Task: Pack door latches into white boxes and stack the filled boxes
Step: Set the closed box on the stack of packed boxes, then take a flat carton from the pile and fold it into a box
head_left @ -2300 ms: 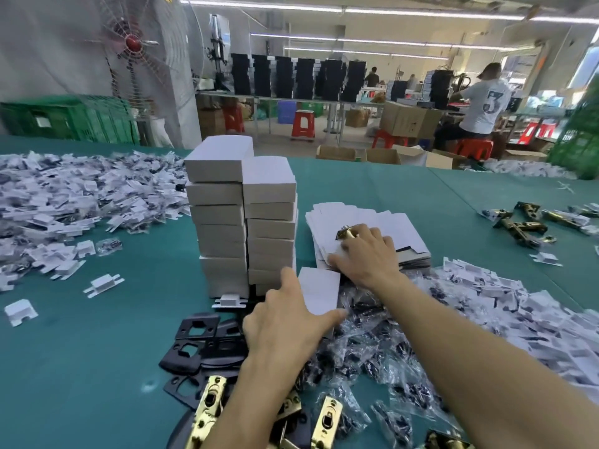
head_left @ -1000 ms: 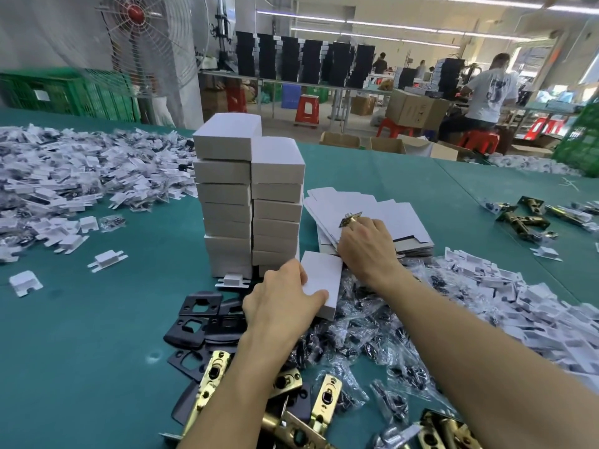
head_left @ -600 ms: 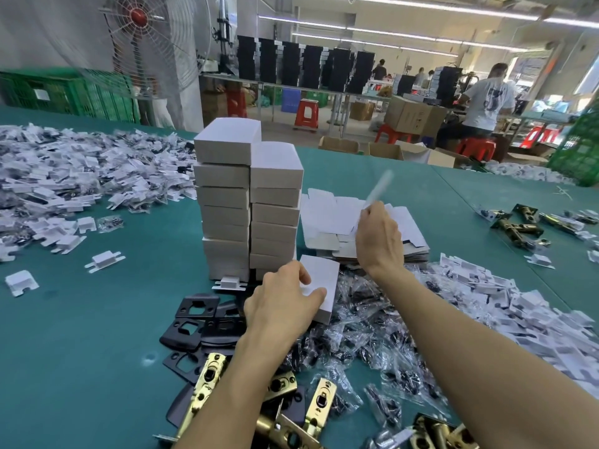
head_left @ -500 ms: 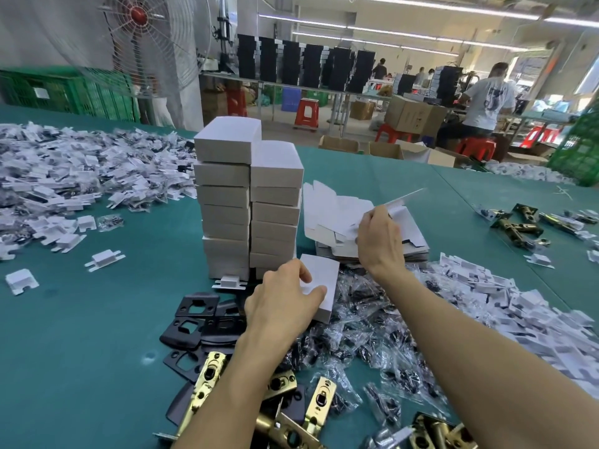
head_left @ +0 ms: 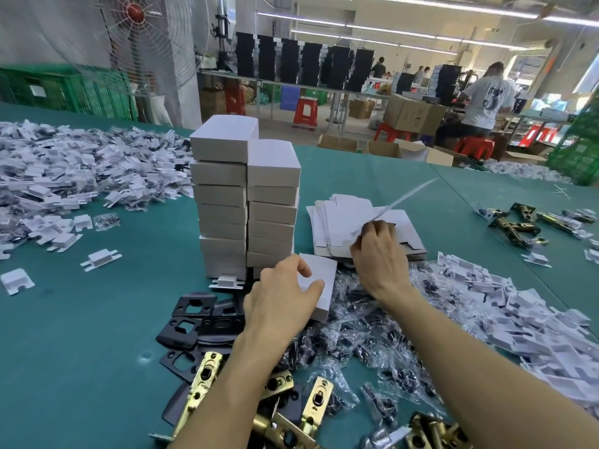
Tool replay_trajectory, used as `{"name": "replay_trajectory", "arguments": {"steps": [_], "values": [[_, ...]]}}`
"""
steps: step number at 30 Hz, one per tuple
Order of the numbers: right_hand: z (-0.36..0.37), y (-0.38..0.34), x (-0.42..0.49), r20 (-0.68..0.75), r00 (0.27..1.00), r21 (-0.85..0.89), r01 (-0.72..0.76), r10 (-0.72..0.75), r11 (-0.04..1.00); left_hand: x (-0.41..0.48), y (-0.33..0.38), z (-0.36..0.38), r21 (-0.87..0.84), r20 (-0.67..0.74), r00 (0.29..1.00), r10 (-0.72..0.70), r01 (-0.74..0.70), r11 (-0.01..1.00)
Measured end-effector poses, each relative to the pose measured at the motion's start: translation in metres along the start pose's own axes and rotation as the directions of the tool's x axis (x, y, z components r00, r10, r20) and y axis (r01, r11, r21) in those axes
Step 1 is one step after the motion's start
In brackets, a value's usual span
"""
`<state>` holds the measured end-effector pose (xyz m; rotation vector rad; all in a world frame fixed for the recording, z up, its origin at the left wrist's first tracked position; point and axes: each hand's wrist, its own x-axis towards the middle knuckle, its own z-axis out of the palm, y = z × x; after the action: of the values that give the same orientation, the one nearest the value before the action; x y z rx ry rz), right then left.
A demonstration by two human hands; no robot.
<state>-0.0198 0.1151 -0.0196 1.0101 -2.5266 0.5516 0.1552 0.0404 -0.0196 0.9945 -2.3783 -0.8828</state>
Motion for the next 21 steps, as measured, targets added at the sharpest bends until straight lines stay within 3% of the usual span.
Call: {"name": "replay_trajectory", "arguments": {"steps": [6,9,13,15,17,21], "values": [[-0.009,0.001,-0.004,0.044,0.997,-0.090,0.065,-0.061,0.994,-0.008,0.023,0.006,-0.253,-0.158,0.966,0.205,-0.240,0.937],[-0.016,0.004,-0.011,0.102,0.988,-0.156,0.133,-0.118,0.979,0.003,0.043,0.013,-0.270,-0.086,0.959,0.270,-0.283,0.920],[-0.028,0.008,-0.016,0.165,0.960,-0.168,0.255,-0.228,0.952,0.040,0.075,0.014,-0.309,0.098,0.973,0.209,-0.170,0.936],[-0.030,0.012,-0.015,0.217,0.935,-0.088,0.306,-0.281,0.948,0.055,0.084,0.019,-0.327,0.187,0.973,0.139,-0.072,0.942],[-0.031,0.017,-0.013,0.258,0.922,0.058,0.282,-0.287,0.958,0.063,0.087,0.029,-0.368,0.184,0.980,0.077,-0.005,0.930],[-0.035,0.021,-0.011,0.089,0.991,0.382,0.056,-0.097,0.923,0.071,0.085,0.046,-0.415,0.141,0.990,-0.021,0.078,0.906]]}}
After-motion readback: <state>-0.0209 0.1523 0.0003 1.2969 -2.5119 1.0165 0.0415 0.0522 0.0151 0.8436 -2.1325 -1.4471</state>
